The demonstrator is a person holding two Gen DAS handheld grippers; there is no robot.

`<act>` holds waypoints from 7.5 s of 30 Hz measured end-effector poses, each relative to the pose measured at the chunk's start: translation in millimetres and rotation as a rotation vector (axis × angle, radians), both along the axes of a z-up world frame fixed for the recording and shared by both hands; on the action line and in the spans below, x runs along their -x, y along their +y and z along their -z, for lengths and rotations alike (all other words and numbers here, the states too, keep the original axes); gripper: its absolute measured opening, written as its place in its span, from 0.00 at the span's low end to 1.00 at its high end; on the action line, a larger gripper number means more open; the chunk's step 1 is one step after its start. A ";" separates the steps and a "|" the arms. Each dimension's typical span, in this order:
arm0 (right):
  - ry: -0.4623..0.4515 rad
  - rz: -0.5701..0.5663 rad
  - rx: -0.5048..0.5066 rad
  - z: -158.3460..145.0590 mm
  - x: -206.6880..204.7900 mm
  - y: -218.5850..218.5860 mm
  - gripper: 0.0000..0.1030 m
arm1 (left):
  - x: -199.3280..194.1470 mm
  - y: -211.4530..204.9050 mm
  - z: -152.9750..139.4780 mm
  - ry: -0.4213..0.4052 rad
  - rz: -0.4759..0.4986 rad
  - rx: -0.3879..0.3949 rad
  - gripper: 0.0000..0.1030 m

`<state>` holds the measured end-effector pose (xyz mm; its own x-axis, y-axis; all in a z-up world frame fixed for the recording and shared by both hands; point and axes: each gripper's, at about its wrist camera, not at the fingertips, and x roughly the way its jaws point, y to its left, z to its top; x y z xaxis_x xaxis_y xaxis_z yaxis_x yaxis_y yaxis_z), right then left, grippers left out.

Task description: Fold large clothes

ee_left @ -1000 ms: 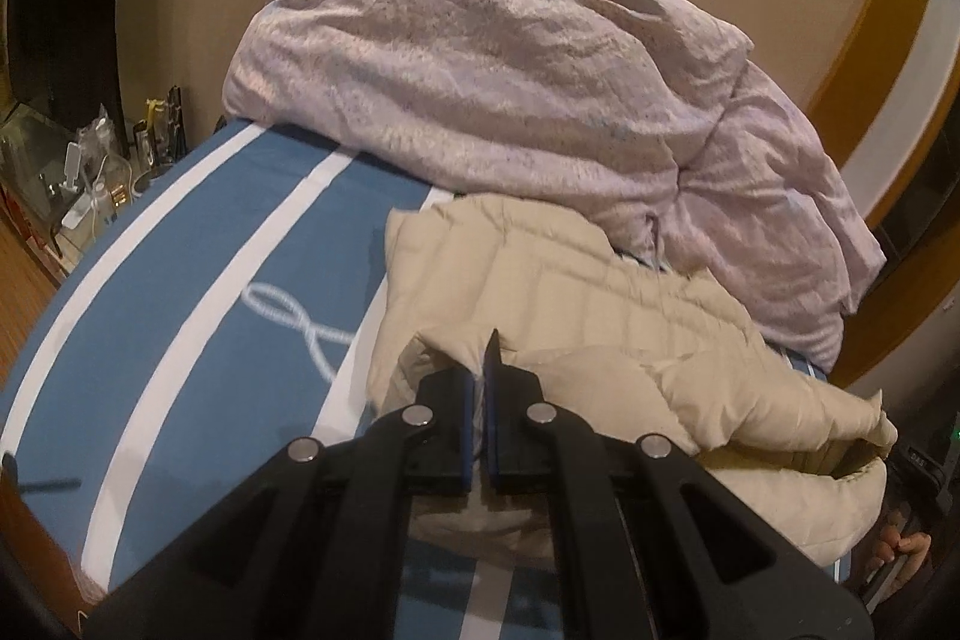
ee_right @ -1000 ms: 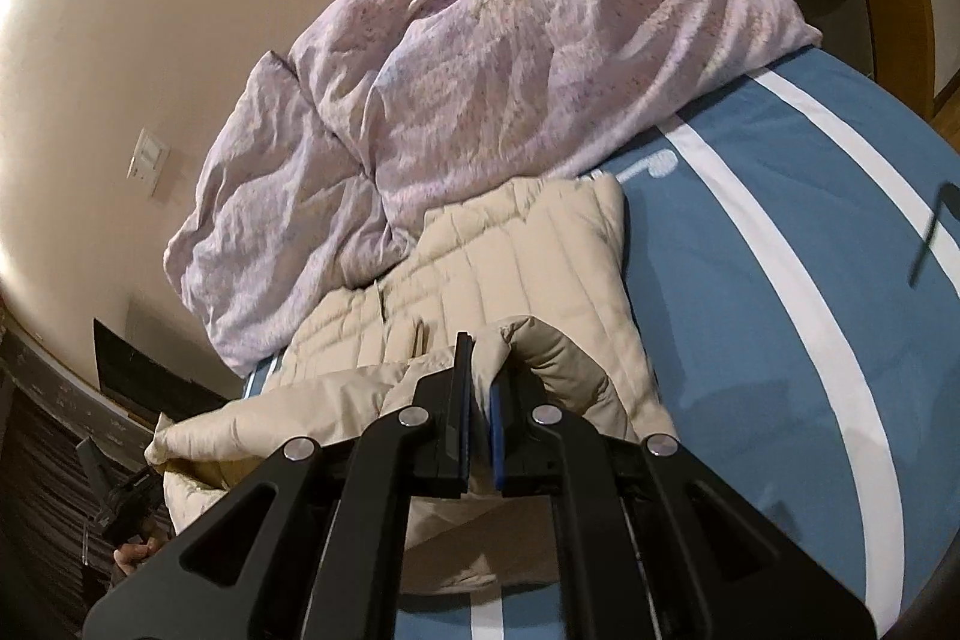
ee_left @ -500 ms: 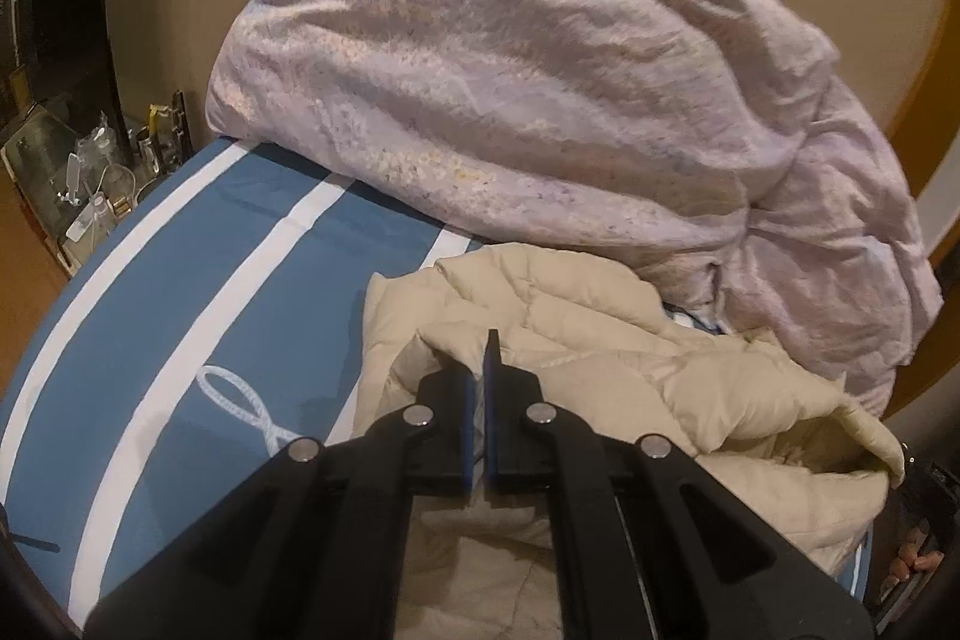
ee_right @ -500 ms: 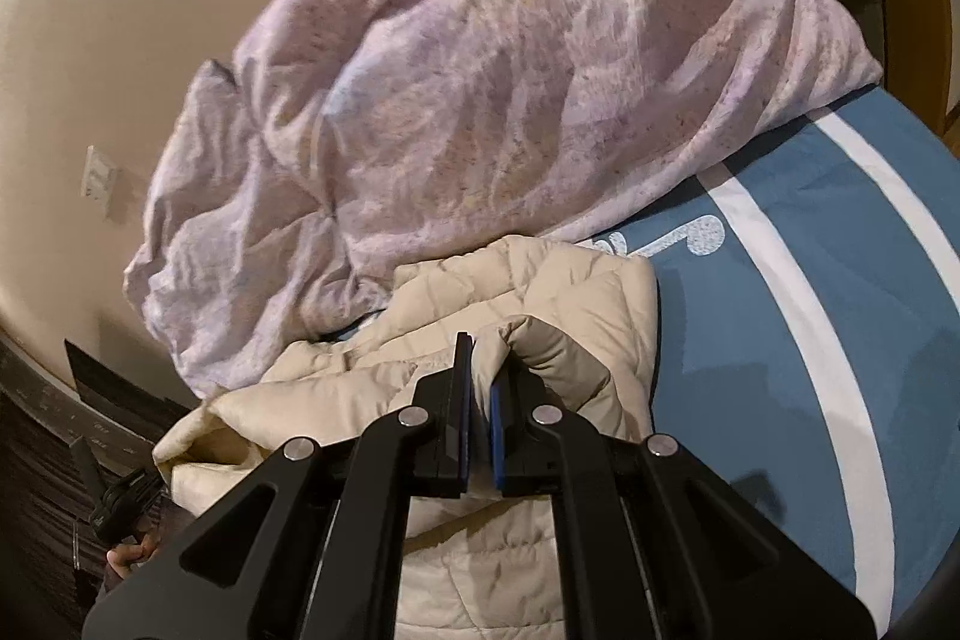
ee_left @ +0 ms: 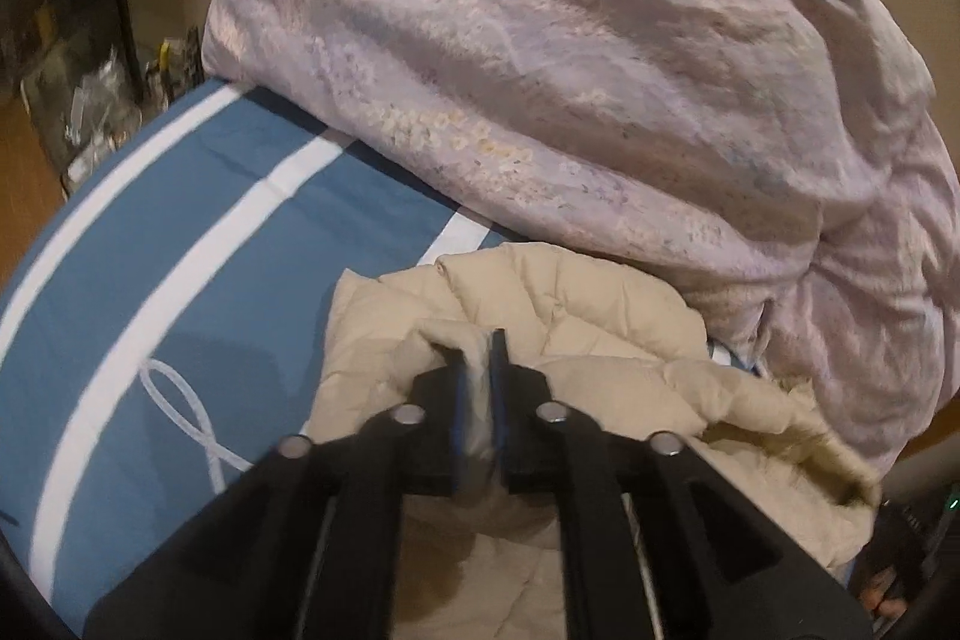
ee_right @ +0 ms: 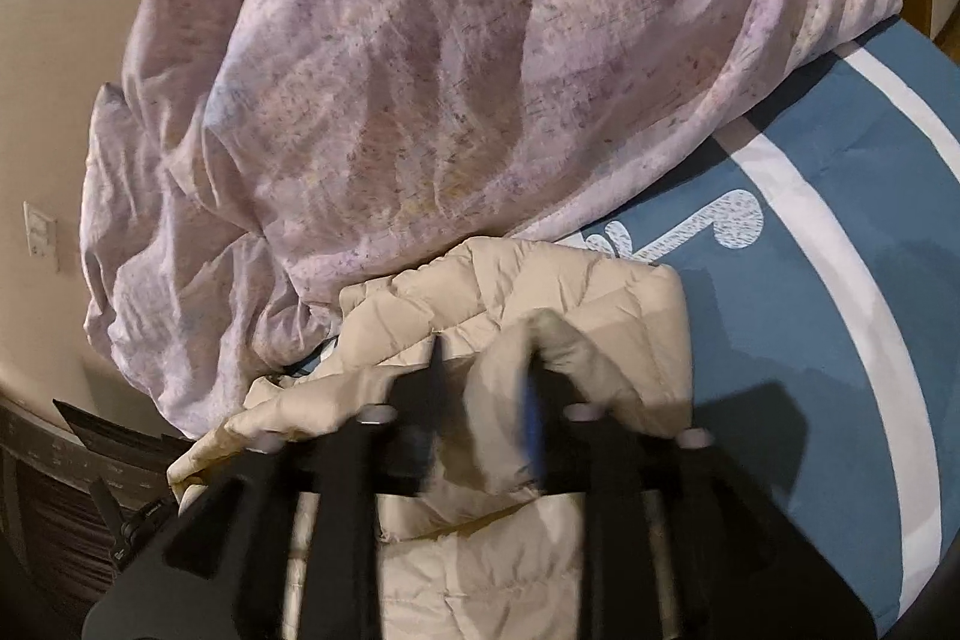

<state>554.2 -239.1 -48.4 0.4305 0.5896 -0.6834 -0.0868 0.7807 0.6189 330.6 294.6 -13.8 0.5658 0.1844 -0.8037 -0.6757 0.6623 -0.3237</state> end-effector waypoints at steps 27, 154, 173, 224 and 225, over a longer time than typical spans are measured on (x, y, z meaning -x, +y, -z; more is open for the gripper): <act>-0.263 -0.212 0.434 12.5 65.7 54.7 0.59 | 15.2 -62.2 32.2 0.109 0.122 -0.264 0.62; 0.132 -0.057 -0.249 70.1 190.0 -40.2 0.12 | 178.8 -22.2 34.1 -0.101 -0.072 0.144 0.11; -0.019 -0.130 0.235 47.3 265.2 -8.0 0.33 | 267.0 -9.3 67.7 -0.030 -0.134 0.189 0.40; -0.149 -0.350 0.465 66.0 280.7 112.7 0.45 | 229.0 -25.9 -18.4 -0.376 -0.017 0.290 0.13; -0.151 -0.349 0.468 66.0 280.9 113.4 0.45 | 225.1 -33.5 -28.8 -0.399 0.013 0.288 0.13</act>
